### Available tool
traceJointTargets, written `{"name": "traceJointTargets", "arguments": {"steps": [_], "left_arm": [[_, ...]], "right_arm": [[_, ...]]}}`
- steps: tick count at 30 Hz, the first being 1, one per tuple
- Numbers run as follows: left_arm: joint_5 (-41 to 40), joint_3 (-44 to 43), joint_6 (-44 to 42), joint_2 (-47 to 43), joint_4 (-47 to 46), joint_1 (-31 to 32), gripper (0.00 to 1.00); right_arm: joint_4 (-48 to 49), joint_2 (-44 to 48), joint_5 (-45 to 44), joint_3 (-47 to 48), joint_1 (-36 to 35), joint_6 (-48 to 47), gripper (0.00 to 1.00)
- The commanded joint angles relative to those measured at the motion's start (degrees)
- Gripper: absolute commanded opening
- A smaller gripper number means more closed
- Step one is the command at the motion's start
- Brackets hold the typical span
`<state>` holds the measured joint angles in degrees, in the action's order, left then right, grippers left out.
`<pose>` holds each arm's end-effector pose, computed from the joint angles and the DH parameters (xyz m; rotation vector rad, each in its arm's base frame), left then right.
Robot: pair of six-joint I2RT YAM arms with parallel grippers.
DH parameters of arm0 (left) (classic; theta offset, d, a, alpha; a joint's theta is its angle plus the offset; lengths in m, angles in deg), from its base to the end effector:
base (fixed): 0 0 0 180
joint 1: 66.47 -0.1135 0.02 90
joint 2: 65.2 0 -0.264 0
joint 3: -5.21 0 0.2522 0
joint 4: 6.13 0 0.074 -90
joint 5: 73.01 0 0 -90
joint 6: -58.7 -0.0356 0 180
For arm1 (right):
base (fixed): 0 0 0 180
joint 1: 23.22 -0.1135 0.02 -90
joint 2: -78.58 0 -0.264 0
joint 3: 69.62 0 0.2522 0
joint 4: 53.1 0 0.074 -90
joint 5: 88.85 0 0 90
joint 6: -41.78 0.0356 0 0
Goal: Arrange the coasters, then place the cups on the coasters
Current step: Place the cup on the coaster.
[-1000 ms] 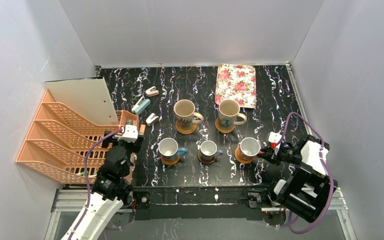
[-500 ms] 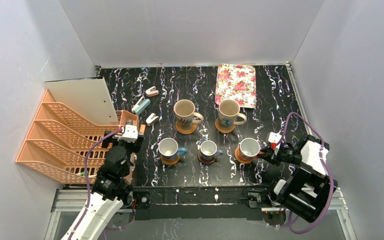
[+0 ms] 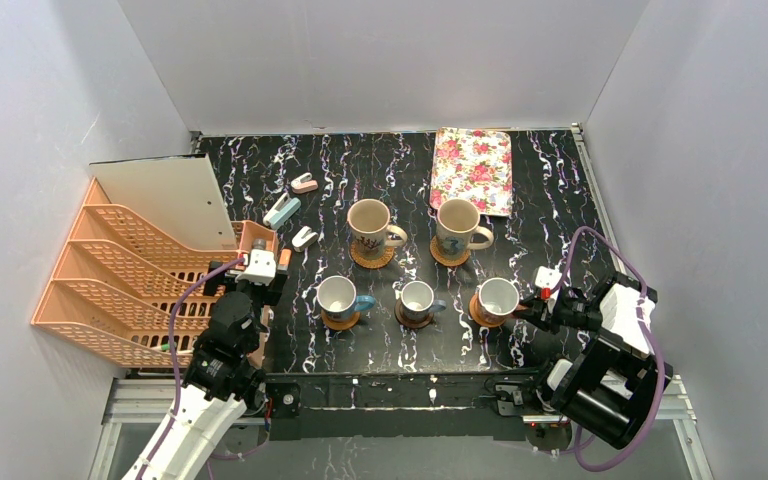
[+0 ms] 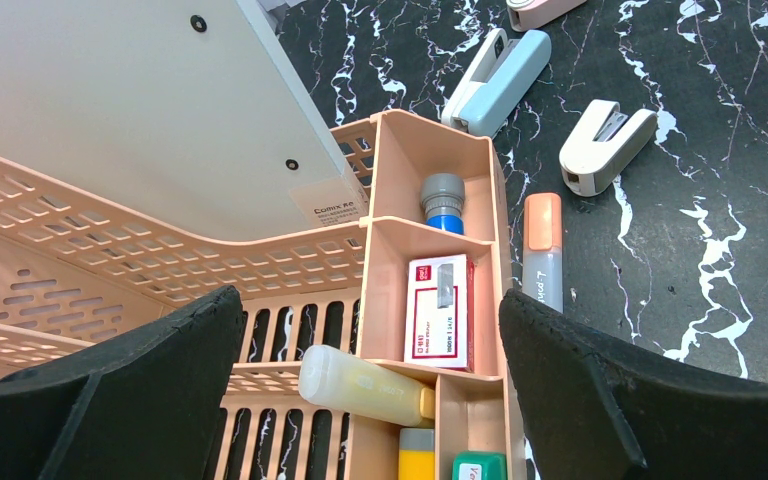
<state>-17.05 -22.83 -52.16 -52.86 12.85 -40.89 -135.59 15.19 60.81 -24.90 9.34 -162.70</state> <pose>0.1062 -0.0288 0.2322 0.2019 1.6219 0.4192 0.1201 -0.0402 0.1786 -1.3086 1.6899 0.5471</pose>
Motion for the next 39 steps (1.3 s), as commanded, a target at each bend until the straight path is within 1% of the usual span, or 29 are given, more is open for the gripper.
{"name": "traceJointTargets", "arguments": {"steps": [1,21,39], "left_arm": [[-0.7,0.7,0.1,0.2,-0.6,-0.3,0.98],[-0.6,0.7,0.1,0.3,-0.6,-0.3,0.98],[-0.7,0.7,0.1,0.2,-0.6,-0.3,0.98]], "right_arm": [[-1.8,1.0,3.8,0.0,0.2,-1.6,0.17],[1.4,2.8,4.2,-1.2,0.2,0.8,0.2],[3.0,0.0,5.9,0.4,0.2,3.3,0.19]]}}
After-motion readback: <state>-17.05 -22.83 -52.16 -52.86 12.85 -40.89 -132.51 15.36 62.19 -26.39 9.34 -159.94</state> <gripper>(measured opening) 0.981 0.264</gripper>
